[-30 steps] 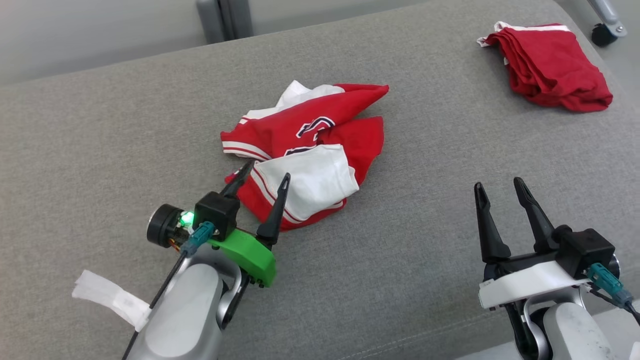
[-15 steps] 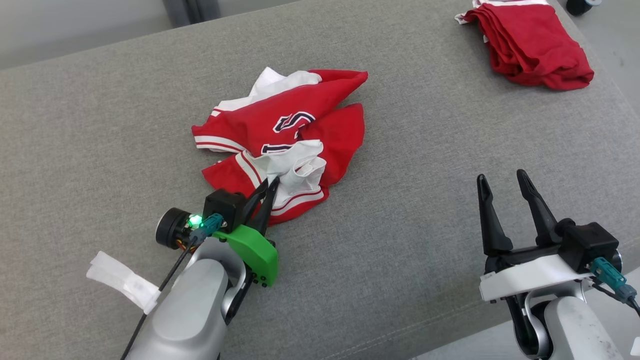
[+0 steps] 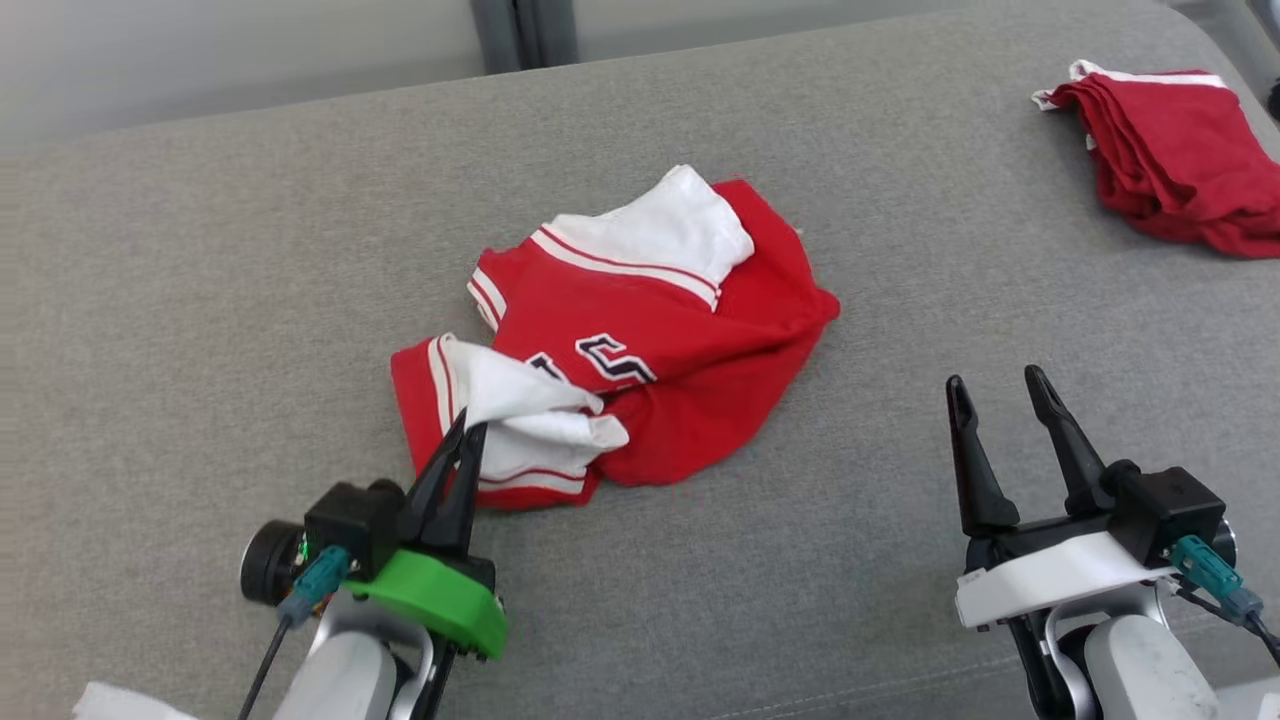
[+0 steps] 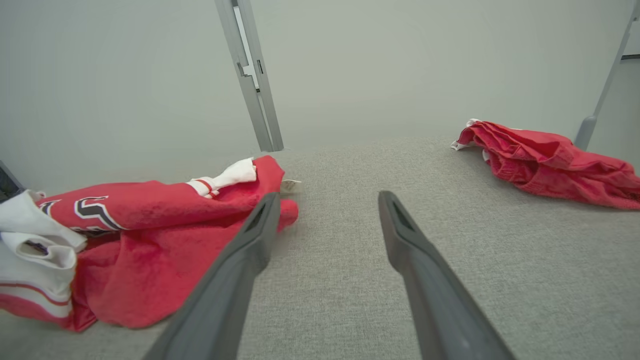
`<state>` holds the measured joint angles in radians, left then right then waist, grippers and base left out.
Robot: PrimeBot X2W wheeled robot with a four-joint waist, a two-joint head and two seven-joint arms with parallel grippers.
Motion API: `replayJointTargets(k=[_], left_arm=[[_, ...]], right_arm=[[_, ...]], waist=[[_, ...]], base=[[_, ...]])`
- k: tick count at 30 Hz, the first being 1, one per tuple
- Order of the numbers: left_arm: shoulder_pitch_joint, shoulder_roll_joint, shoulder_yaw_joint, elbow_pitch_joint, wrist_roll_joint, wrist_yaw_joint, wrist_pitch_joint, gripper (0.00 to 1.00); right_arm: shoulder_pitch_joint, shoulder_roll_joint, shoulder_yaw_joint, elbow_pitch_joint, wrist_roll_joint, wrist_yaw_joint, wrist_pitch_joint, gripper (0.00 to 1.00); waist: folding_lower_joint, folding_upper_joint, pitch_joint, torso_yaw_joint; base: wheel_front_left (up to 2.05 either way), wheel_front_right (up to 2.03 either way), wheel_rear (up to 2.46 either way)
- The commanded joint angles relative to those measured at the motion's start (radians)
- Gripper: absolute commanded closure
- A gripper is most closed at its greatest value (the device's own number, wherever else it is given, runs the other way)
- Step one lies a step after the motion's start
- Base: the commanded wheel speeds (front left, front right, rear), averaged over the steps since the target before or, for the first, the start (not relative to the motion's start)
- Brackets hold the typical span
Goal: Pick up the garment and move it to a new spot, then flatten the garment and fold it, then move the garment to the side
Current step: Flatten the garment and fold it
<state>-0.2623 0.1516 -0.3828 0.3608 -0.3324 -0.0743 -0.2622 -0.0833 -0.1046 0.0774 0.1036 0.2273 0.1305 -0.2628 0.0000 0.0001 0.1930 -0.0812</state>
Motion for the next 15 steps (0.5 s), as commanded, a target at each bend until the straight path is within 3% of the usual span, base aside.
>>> replayJointTargets(k=[1,6,7,9,15], left_arm=[[0.049,0.006,0.017,-0.015,-0.023,0.009,-0.003,1.0],[0.183,-0.02,0.043,-0.024,-0.049,0.02,-0.003,0.99],[0.193,-0.026,0.042,-0.024,-0.048,0.018,-0.003,0.8],[0.204,-0.033,0.042,-0.031,-0.039,0.013,-0.003,0.0],[0.188,-0.057,0.09,-0.111,-0.001,0.014,-0.003,0.0]], right_arm=[[0.011,0.0,0.002,0.004,-0.004,0.0,-0.003,0.0],[0.02,-0.005,0.006,0.013,0.003,0.0,-0.003,0.0],[0.02,-0.006,0.006,0.014,0.003,0.0,-0.003,0.0],[0.022,-0.007,0.003,0.016,0.002,0.0,-0.003,0.0],[0.026,-0.012,0.001,0.023,0.004,0.0,-0.003,0.0]], waist=[[0.0,-0.0001,-0.021,0.05],[0.0,-0.0001,-0.027,0.077],[0.0,-0.0001,-0.028,0.081],[0.0,-0.0001,-0.032,0.089],[0.0,-0.0001,-0.048,0.116]], base=[[0.0,0.0,0.0],[0.0,0.0,0.0],[0.0,0.0,0.0],[0.0,0.0,0.0],[0.0,0.0,0.0]])
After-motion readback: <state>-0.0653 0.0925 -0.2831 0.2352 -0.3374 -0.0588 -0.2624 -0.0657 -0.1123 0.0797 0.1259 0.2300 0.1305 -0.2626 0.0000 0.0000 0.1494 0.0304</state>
